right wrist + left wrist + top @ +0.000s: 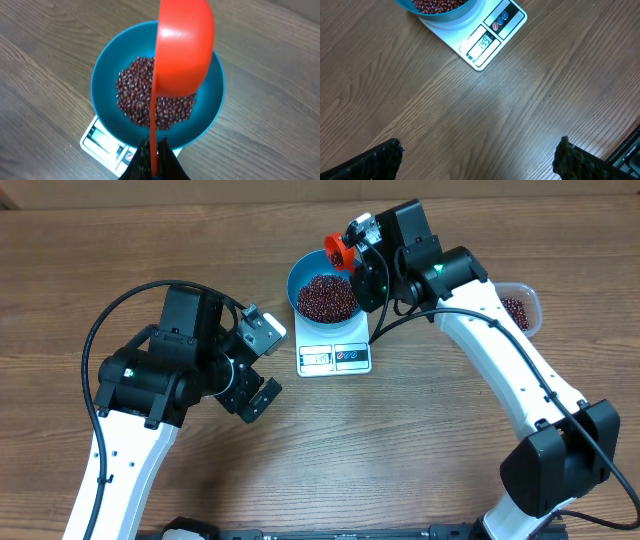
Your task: Scoop item into bowl and weigh 150g on scale
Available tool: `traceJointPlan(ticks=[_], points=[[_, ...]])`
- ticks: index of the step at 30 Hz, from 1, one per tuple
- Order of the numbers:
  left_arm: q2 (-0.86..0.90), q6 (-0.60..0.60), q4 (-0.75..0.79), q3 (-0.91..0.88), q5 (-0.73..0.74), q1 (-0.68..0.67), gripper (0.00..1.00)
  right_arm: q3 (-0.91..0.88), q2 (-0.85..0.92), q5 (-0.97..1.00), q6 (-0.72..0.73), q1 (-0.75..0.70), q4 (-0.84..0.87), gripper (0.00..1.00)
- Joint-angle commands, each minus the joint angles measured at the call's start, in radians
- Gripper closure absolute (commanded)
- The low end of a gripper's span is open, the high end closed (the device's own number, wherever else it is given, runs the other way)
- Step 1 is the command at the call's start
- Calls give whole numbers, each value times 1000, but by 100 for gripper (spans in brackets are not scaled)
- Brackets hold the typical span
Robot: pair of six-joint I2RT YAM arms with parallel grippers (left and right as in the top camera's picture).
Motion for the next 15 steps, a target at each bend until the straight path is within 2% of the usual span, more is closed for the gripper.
traceJointPlan(ticks=[1, 15], points=[[4, -10, 3, 0, 19, 5, 0, 9, -13, -11, 12, 7, -2, 96], [4, -10, 3, 0, 19, 5, 0, 13, 3, -16, 16, 14, -2, 96]])
